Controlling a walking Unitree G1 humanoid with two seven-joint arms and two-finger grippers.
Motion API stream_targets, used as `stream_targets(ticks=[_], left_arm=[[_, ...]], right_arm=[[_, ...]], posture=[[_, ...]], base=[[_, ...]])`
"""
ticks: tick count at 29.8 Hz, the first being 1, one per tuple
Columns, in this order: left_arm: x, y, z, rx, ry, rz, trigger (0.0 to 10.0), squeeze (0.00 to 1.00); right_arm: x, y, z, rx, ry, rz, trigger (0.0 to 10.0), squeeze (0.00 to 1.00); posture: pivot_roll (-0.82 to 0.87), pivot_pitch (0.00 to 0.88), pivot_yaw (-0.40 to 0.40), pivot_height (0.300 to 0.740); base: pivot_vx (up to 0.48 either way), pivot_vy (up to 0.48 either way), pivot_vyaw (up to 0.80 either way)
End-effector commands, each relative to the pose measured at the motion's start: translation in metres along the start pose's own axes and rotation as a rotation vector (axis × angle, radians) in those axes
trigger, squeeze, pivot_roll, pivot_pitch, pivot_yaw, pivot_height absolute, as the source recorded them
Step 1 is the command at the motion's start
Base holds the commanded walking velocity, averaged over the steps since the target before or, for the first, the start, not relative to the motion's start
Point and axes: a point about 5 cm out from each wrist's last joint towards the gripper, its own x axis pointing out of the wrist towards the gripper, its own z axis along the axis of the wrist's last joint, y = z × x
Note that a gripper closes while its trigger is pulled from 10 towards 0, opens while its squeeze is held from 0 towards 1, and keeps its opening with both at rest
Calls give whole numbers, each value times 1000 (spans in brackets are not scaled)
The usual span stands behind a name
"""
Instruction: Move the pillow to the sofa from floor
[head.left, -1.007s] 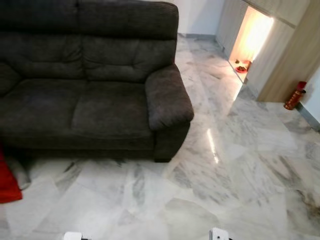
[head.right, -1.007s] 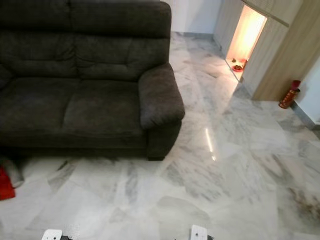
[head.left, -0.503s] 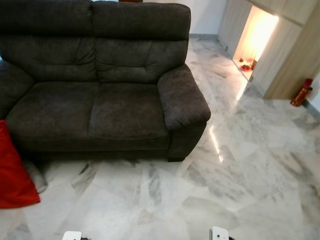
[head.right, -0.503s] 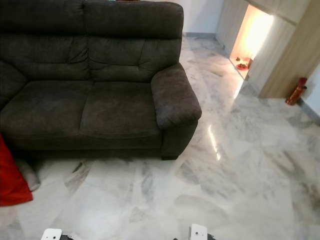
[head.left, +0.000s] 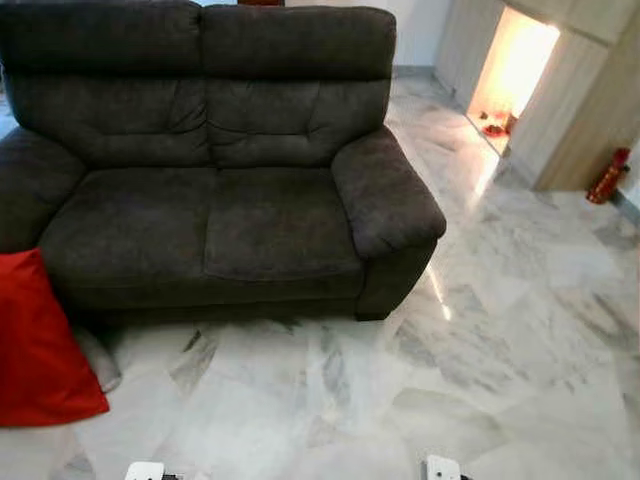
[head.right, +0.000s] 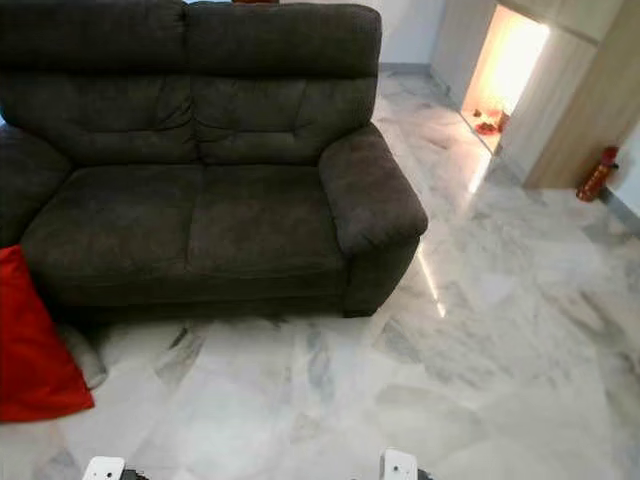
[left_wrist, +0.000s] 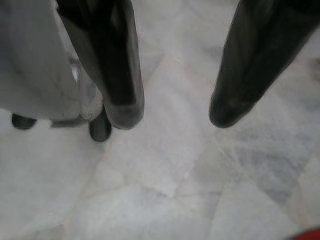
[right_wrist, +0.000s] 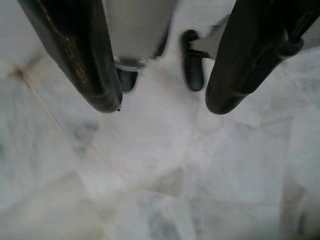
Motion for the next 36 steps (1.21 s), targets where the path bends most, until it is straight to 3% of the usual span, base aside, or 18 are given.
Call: stream_targets(ticks=[1, 17, 36], left_arm=[[-2, 6, -5, -3, 18, 12, 10000, 0], [-2, 6, -6, -3, 21, 13, 10000, 0], [-1, 5, -2, 2, 1, 8, 10000, 0]], right_arm=[[1, 4, 0, 4, 4, 6, 10000, 0], [0, 2, -1, 7, 10, 2, 10000, 0], [1, 5, 3, -3, 3, 3, 10000, 0]], posture=[[82, 87, -14, 740], [81, 87, -13, 740], [82, 87, -13, 740]], base=[[0, 364, 0], [0, 359, 0], [0, 0, 22]])
